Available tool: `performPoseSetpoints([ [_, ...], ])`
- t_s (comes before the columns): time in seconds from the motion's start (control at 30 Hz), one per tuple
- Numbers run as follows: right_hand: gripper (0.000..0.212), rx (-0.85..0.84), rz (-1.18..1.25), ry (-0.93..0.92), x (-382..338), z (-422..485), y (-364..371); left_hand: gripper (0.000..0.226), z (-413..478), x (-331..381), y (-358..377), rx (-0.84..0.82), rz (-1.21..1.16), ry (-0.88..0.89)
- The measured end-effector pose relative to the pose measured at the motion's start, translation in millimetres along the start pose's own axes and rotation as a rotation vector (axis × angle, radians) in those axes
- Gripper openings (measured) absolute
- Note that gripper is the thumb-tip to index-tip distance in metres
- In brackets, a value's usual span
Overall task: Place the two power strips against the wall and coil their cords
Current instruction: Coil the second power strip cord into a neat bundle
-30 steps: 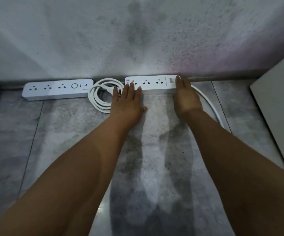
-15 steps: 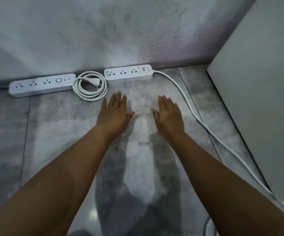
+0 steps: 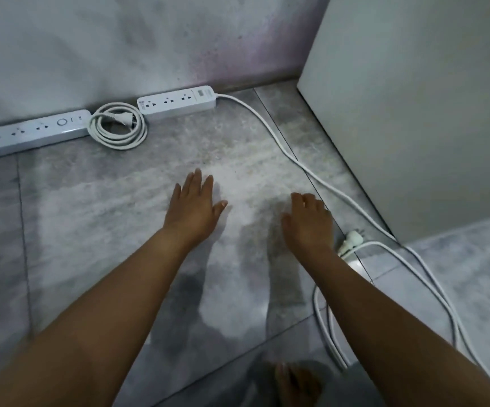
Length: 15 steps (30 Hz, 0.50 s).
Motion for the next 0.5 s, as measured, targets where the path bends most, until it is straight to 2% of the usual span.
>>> performPoseSetpoints([
  [0.27,0.033,-0.014,-0.200,0.329,91,-19,3,0.068,-10,39,23,-0.038,-0.032,0.103],
  [0.4,0.032,-0.121,-0.057,0.505,113,-34,24,0.067,-17,40,27,-0.033,-0.068,0.110],
  [0.5,0.032,-0.152,0.041,0.537,112,-41,31,0.066,-23,39,29,-0.027,-0.107,0.104],
])
Point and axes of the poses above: each hand's wrist, its own z-axis towards the middle knuckle, its own y-axis out of the palm, x = y × z, the point moved 9 cm from there along z, towards the middle knuckle, and after that the axes turned 10 degrees about y, right-handed, at the moved point
